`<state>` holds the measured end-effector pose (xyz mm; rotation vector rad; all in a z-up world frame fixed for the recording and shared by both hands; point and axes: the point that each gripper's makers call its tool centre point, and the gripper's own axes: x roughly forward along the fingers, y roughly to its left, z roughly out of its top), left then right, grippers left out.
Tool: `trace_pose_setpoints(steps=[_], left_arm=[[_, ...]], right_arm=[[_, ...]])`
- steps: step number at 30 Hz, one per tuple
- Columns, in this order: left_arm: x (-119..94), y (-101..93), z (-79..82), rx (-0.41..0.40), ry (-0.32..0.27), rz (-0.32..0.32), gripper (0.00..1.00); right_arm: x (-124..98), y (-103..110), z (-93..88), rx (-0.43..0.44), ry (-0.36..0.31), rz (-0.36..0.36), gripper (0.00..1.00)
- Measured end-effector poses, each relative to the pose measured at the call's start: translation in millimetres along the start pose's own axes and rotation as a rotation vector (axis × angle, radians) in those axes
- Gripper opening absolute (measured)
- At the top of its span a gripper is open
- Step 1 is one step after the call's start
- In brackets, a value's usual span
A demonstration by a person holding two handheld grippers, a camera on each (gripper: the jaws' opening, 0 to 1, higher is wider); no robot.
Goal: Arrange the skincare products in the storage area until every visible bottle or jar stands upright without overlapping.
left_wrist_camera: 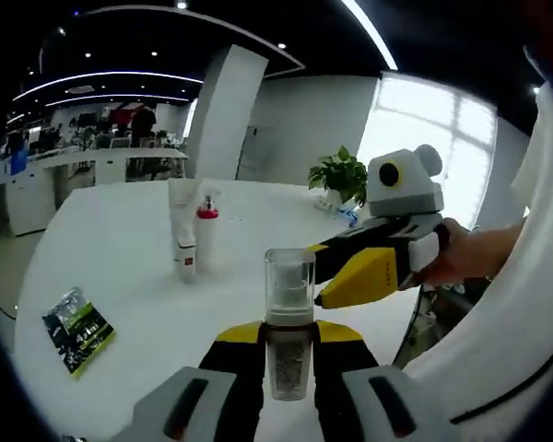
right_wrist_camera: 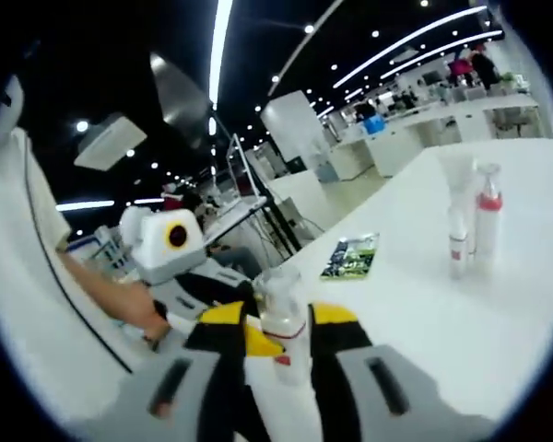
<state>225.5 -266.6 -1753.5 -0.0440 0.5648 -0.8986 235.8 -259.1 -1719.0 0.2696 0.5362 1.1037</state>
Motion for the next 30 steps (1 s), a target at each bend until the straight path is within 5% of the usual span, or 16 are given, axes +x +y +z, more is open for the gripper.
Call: trace_pose_setpoints(steps=[10, 15, 30], left_arm=[[2.2, 3.2, -12.3, 0.108, 0.061, 0.086, 0.18], [4.7, 5.3, -13.5, 0.148, 0.085, 0.121, 0.19], [-1.8, 24.8, -1.9, 0.078, 0.088, 0.12, 0.23]], right_arm=[[-0.5, -9.0, -10.5, 0.076, 0.038, -0.108, 0.18], [-1.2, -11.2, -11.3, 0.029, 0.045, -0.168, 0.17], [11.0, -17.0, 9.8, 0.017, 0.042, -0.234, 0.15]])
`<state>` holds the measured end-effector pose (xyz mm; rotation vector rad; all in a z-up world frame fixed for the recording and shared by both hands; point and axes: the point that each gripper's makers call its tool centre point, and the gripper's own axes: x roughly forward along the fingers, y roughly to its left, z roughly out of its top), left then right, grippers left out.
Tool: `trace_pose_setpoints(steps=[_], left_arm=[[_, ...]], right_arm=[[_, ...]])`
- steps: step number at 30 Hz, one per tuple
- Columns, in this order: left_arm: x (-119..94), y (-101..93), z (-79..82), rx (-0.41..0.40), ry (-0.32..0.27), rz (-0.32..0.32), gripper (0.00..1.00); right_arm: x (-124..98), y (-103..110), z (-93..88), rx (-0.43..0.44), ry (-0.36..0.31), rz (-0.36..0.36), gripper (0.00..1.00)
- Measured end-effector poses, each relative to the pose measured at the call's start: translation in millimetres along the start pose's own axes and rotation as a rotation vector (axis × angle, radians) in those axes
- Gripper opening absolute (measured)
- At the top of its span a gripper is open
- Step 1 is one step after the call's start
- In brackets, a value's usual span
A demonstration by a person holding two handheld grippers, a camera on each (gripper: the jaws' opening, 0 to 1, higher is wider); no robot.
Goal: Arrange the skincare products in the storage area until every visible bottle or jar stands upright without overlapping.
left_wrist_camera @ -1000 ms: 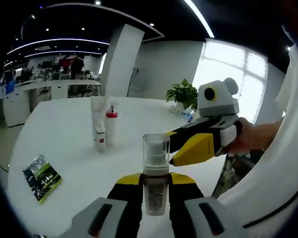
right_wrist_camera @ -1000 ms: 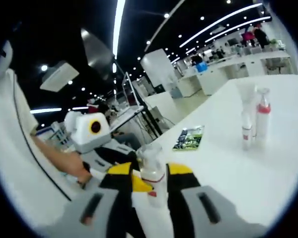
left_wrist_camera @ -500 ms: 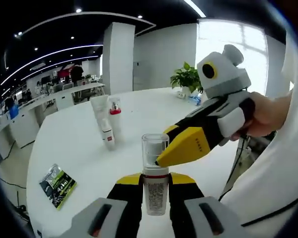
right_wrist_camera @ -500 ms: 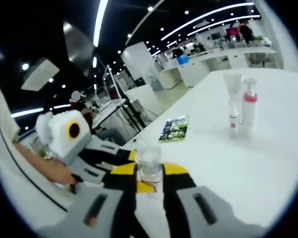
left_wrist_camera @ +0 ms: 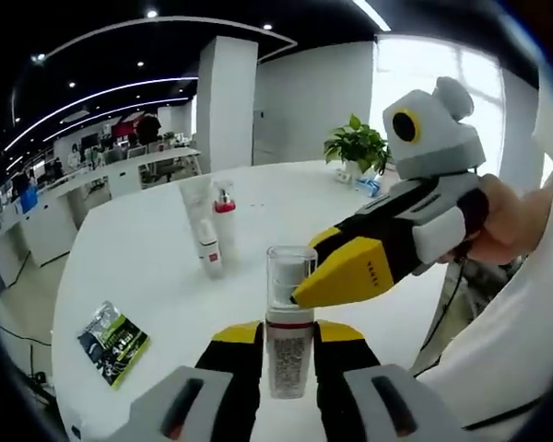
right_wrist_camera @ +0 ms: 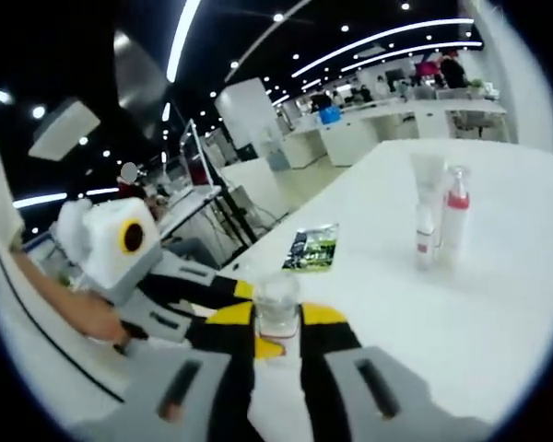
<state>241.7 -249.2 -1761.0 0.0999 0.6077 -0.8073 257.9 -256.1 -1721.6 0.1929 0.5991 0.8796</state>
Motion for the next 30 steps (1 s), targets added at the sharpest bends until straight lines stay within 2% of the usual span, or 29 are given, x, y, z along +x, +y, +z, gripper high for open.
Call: trace_pose_setpoints(steps=[6, 10, 13, 20, 30], left_arm=[[2.4, 17.9, 2.9, -0.036, -0.001, -0.019, 0.32], [5.2, 32.7, 5.2, -0.054, -0.013, -0.034, 0.38], [7.8, 40.9, 3.7, -0.073, -0.026, -0.047, 0.41], [6.3, 64.0, -8.9, -0.107, -0.046, -0.072, 0.41], [-5.0, 92.2, -24.2, -0.157, -0.046, -0.066, 0.41]], right_arm=[[8.4, -13.7, 15.3, 0.014, 0.013, -0.065, 0.15], [12.4, -29.2, 26.4, 0.004, 0.015, -0.133, 0.15], [12.8, -46.8, 30.8, -0.003, 0.011, -0.21, 0.15], [13.9, -90.2, 39.6, 0.015, -0.023, -0.37, 0.15], [23.5, -146.6, 35.8, 0.004, -0.014, -0.526, 0.15]])
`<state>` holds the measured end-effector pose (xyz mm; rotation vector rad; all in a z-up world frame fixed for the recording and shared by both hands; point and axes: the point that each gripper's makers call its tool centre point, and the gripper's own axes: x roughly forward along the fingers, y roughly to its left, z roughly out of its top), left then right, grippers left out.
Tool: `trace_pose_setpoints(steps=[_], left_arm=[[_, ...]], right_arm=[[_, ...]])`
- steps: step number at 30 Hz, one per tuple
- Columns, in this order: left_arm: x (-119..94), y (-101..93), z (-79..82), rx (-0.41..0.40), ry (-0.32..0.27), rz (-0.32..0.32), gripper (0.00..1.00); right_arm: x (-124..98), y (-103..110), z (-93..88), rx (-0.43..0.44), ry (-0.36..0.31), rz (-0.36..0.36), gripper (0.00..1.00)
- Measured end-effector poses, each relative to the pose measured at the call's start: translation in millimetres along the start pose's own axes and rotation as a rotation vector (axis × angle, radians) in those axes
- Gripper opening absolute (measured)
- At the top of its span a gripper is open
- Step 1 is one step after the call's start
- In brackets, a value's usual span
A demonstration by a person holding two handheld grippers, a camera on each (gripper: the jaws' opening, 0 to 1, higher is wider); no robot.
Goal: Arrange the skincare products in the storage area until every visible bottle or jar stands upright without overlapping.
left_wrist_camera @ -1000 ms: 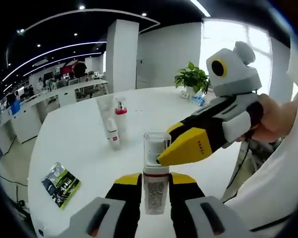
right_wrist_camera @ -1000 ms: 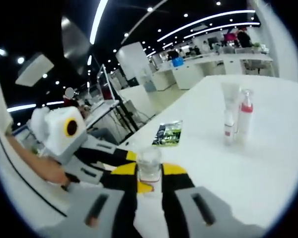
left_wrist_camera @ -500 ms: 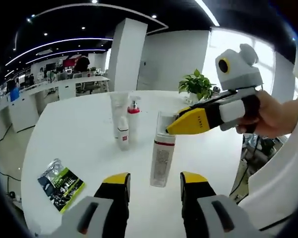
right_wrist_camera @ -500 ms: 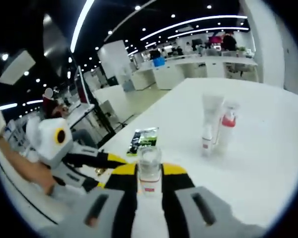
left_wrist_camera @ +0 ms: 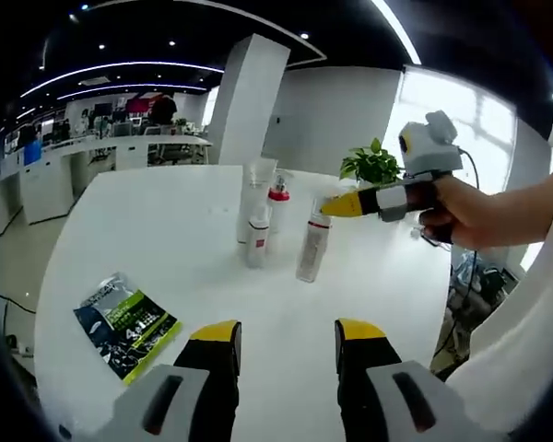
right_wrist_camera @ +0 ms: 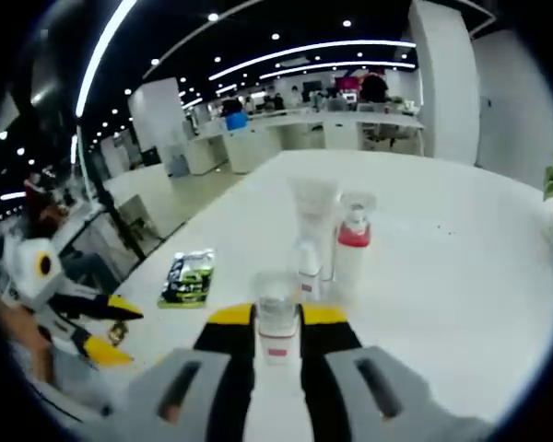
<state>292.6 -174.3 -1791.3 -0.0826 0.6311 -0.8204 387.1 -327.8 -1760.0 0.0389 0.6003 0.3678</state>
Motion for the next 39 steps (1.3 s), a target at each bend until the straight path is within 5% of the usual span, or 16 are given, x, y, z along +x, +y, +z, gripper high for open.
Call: trace_pose_setpoints(steps=[16, 39], left_arm=[[-17.9, 28.9, -11.9, -0.057, -0.001, 0.098, 0.41], [-11.1, 31.7, -7.7, -0.07, -0.003, 0.132, 0.41]], right_arm=[[44.6, -63.2, -7.2, 0.065, -0.028, -0.146, 0.15], [57.5, -60.0, -1.3, -0.065, -0.104, -0.157, 0.15]])
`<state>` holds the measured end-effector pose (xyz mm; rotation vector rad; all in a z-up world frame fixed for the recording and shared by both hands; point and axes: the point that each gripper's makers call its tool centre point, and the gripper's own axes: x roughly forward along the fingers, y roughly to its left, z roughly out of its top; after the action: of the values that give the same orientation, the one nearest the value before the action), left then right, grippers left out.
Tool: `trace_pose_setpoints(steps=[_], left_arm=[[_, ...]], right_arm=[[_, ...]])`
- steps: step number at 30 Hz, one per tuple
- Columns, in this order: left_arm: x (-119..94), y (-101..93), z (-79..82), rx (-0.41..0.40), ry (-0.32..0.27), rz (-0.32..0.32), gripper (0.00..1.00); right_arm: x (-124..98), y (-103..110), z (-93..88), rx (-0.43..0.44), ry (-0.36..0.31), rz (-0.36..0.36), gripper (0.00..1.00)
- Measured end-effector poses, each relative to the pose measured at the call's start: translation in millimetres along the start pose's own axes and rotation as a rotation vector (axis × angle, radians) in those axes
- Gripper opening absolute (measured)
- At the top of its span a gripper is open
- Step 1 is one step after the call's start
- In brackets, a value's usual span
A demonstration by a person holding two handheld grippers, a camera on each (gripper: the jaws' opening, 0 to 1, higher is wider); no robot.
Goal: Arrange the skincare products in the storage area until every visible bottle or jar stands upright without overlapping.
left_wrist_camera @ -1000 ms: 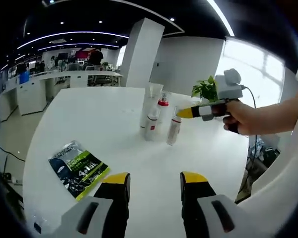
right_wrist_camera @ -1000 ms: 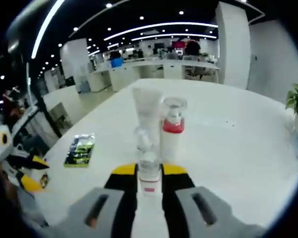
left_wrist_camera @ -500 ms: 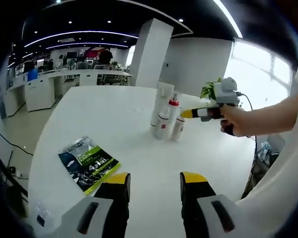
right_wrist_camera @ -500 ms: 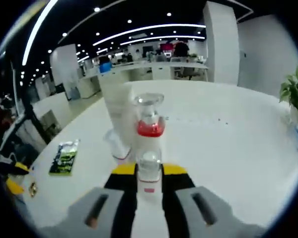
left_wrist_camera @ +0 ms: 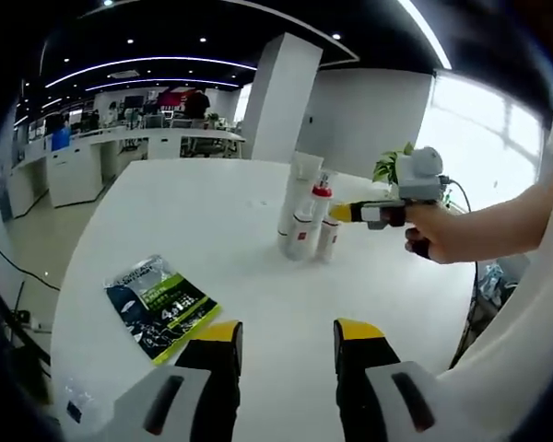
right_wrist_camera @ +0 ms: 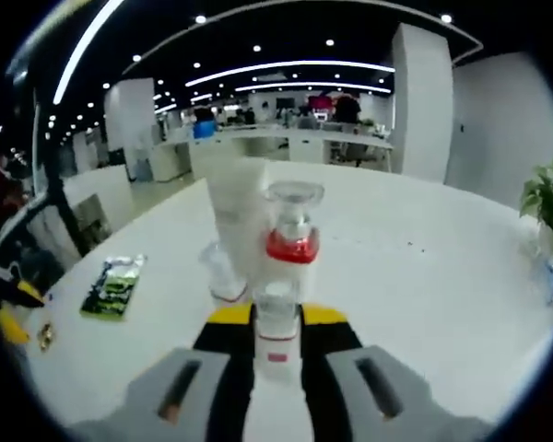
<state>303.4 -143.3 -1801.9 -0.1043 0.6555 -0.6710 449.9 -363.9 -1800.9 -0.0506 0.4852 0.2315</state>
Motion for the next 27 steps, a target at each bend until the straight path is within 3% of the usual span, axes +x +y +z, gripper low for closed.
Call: trace_pose_setpoints(steps=[14, 22, 27], left_arm=[[-7.2, 1.7, -4.8, -0.003, 0.001, 0.013, 0.4], [-6.3, -0.2, -4.7, 0.001, 0.001, 0.003, 0.4], [-6.5, -0.2, -5.3, 0.005, 0.002, 0.001, 0.4]], right_arm=[[0.0, 3.1, 0.8, -0.074, -0.064, -0.021, 0.16], [-3.4, -0.2, -19.4, -0.067, 0.009, -0.035, 0.16], [-2.7, 1.0, -28.2, -0.068, 0.036, -0.027, 0.23]])
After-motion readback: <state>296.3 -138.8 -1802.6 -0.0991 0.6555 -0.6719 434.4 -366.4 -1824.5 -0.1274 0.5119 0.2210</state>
